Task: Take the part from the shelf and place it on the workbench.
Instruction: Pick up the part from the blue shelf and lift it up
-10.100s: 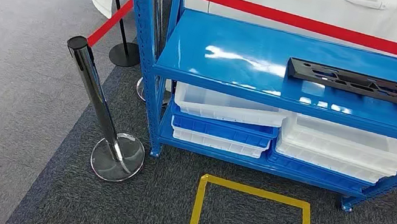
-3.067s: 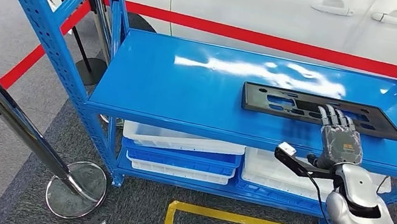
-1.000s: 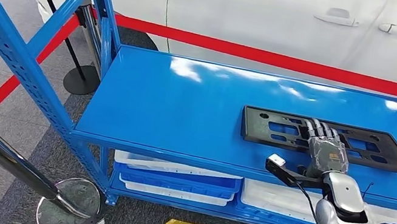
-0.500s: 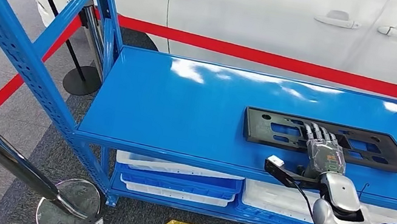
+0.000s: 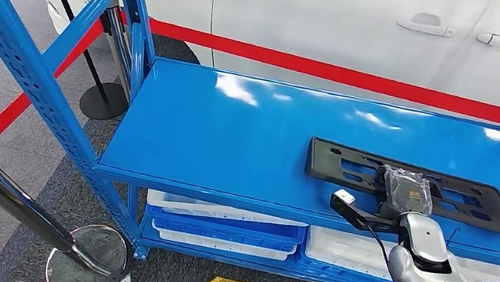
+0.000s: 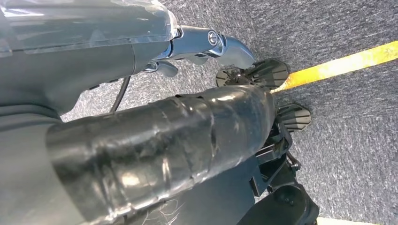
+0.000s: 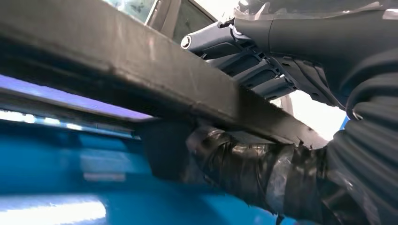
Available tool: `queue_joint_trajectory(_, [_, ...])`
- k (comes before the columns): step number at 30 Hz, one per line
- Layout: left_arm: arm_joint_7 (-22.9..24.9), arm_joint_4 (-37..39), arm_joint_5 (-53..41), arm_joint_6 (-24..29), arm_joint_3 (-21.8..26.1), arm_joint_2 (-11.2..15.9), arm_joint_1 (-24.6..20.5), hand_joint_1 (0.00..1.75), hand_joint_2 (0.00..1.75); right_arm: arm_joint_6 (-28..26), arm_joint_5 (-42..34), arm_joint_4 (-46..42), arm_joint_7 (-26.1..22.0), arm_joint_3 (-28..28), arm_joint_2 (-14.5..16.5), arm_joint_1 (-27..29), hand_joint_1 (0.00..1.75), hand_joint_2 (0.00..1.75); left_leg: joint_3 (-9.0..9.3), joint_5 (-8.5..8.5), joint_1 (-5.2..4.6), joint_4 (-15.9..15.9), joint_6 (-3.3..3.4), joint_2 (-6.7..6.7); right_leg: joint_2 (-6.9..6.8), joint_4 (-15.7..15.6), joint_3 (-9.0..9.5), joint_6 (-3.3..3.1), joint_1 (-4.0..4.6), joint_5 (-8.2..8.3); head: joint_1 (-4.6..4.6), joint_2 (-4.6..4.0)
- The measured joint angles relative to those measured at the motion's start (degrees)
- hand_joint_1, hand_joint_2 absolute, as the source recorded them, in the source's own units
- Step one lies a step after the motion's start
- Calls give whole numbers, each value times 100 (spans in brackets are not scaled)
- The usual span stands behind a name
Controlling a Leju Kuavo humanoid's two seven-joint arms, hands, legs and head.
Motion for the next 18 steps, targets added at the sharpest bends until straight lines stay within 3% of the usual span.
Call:
queue_joint_trajectory(11, [-73, 0, 127, -73, 89, -5, 11, 0, 0, -83, 2, -45, -87, 0, 58, 57, 175, 175, -1, 0, 0, 0, 0, 0, -8, 0, 1, 0, 1, 0, 1, 0])
queue_joint_trajectory(15, [-107, 0, 175, -93, 163, -9, 19, 0, 175, -128, -20, -141, -110, 0, 58, 112, 175, 175, 0, -1, -1, 0, -1, 0, -7, -1, 1, 0, 0, 0, 1, 0])
queue_joint_trajectory(18, [-96, 0, 183, -96, 196, -9, 23, 0, 175, -140, -56, -241, -172, 0, 58, 163, 175, 175, 0, -2, -1, 0, -1, 0, -7, -2, 0, 0, 0, 0, 1, 0])
